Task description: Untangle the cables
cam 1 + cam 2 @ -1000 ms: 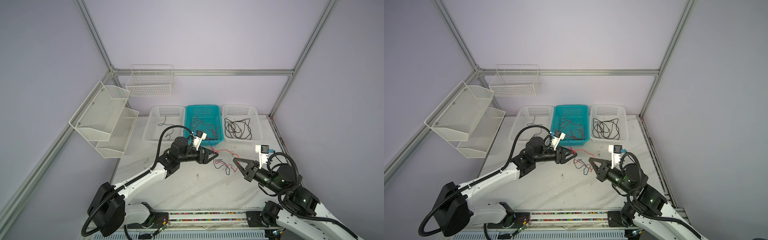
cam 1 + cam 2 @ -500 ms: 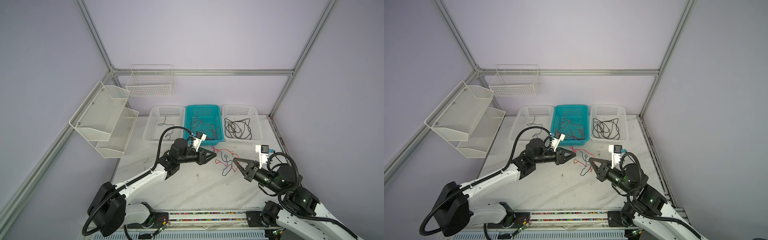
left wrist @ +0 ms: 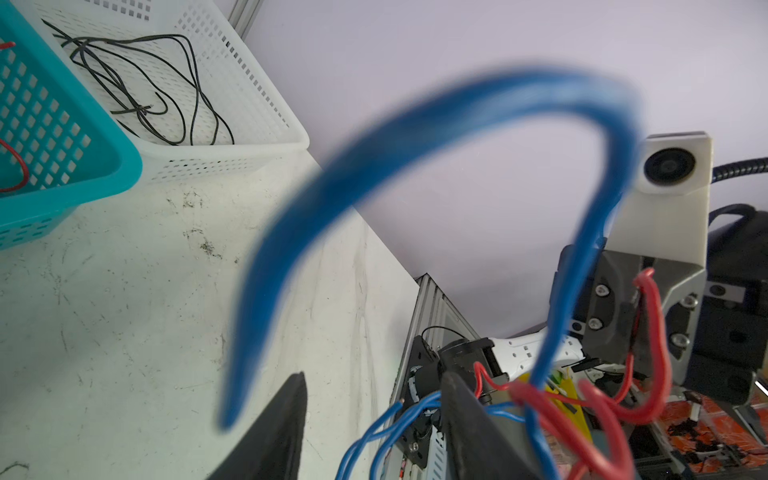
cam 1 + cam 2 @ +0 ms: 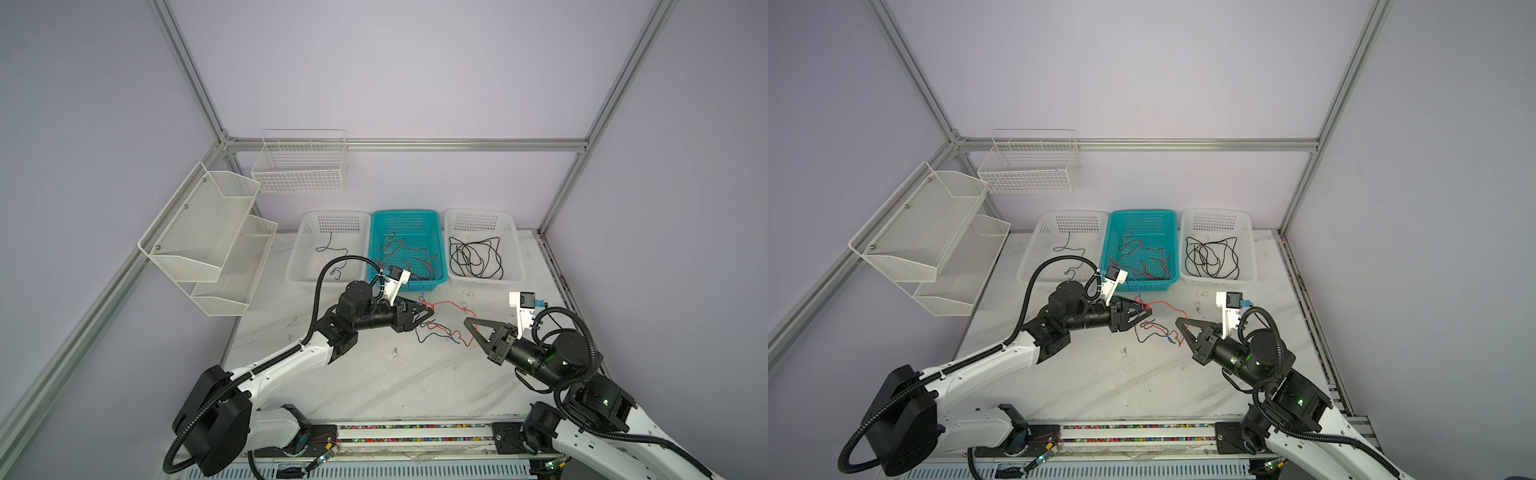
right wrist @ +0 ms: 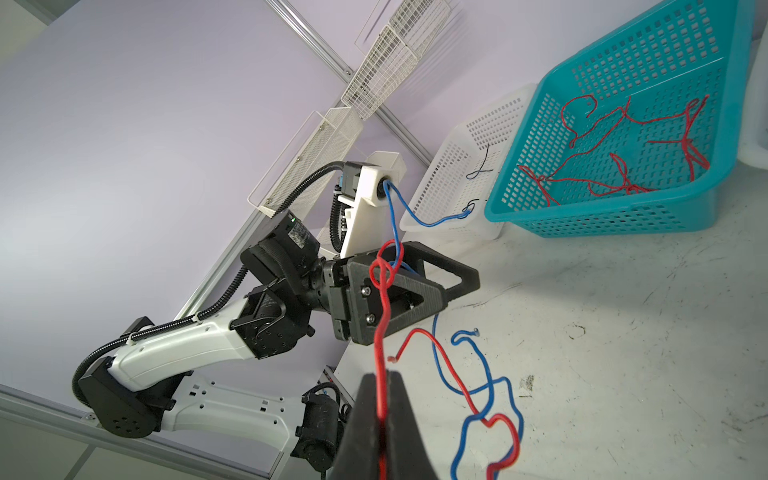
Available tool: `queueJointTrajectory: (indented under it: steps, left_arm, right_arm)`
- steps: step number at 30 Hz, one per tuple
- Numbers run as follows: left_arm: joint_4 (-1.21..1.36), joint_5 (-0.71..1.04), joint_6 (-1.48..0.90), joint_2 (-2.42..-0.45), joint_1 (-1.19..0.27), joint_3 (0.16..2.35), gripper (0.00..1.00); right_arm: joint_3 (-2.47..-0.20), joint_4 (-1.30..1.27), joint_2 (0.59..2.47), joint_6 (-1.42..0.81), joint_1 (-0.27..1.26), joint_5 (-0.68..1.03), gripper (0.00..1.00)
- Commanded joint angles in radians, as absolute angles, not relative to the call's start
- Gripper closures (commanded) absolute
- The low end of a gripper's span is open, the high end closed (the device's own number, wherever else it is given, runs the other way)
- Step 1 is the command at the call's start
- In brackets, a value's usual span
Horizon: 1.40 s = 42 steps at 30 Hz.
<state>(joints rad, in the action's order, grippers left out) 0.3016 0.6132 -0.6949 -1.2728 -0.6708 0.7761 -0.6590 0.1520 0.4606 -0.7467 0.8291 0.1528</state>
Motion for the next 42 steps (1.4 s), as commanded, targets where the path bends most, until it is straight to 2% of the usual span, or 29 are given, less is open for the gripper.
queueJointTrajectory:
  steps: [1,4,11,20,33,42]
  left_arm:
    - [0.377,0.611,-0.692,-1.24,-0.673,0.733,0.57]
    - [0.386,0.621,-0.695,-1.241,-0.674,0.736,0.66]
    - [0.41,0.621,-0.699,-1.226,-0.673,0.735,0.76]
    - [0.319,0.601,-0.673,-1.198,-0.673,0.699,1.0]
    - [0.11,0.513,-0.636,-1.102,-0.645,0.567,1.0]
    - [0.116,0.541,-0.667,-1.069,-0.654,0.555,1.0]
  right_arm:
    - [-0.642,0.091,0.448,-0.771,0.825,0.178,1.0]
    - [-0.635,0.079,0.446,-0.778,0.825,0.191,1.0]
    - [-0.608,0.031,0.446,-0.796,0.825,0.238,1.0]
    - [-0.633,0.102,0.405,-0.815,0.825,0.138,1.0]
    - [-0.715,0.246,0.377,-0.782,0.825,-0.074,1.0]
    - [-0.646,0.003,0.512,-0.749,0.825,0.057,1.0]
